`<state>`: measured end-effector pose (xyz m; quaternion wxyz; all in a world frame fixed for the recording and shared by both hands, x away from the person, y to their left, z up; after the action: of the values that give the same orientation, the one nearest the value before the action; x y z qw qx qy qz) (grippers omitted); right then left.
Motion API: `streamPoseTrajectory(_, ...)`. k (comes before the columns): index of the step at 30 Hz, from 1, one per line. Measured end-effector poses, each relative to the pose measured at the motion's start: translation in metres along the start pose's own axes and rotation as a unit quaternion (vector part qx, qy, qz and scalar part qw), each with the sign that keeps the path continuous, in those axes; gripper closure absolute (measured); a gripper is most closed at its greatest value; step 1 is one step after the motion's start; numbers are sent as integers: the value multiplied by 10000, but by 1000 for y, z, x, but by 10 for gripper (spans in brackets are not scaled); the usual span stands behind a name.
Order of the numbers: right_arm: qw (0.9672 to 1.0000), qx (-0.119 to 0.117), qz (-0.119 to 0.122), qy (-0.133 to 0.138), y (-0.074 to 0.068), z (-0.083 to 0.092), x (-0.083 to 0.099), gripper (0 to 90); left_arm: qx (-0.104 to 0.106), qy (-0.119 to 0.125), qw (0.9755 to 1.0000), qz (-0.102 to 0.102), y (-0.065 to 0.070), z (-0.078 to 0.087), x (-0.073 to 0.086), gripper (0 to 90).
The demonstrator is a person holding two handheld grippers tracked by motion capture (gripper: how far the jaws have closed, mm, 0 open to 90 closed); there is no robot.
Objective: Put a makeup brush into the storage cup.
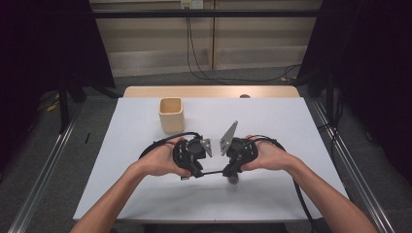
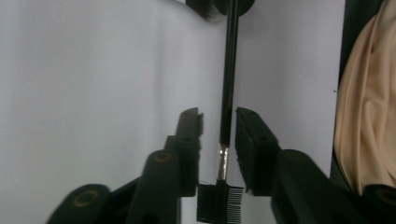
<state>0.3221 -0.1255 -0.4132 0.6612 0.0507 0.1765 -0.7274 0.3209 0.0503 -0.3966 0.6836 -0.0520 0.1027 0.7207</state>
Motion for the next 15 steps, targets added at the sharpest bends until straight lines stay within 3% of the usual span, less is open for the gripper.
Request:
streamPoseTrajectory(4, 10000, 44, -47, -19, -1, 1, 3, 859, -33, 237, 9994, 240, -4, -1, 4, 562)
streamPoseTrajectory(7, 9999, 53, -99, 33, -1, 3, 5, 859, -14, 351, 9990, 276, -5, -1, 6, 479)
streamPoseTrajectory(11, 9996, 71, -242, 150, 1, 9, 12, 858, -192, 492, 9979, 366, -3, -3, 12, 321)
streamPoseTrajectory(15, 9993, 101, -286, 200, 2, 10, 16, 858, -357, 730, 9950, 577, -3, -3, 17, 169)
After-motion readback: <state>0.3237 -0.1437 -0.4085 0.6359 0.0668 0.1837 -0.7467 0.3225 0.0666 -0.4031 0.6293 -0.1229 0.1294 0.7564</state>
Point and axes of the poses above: each handheld gripper's, and its own axes: z roughly backward along the jaws, x roughly out of its underside, y roughly to its right, the point moved 1 cm from there along -z, roughly forward along the jaws, and after that the axes turned 8 degrees about -y, right-handed, at the moved point
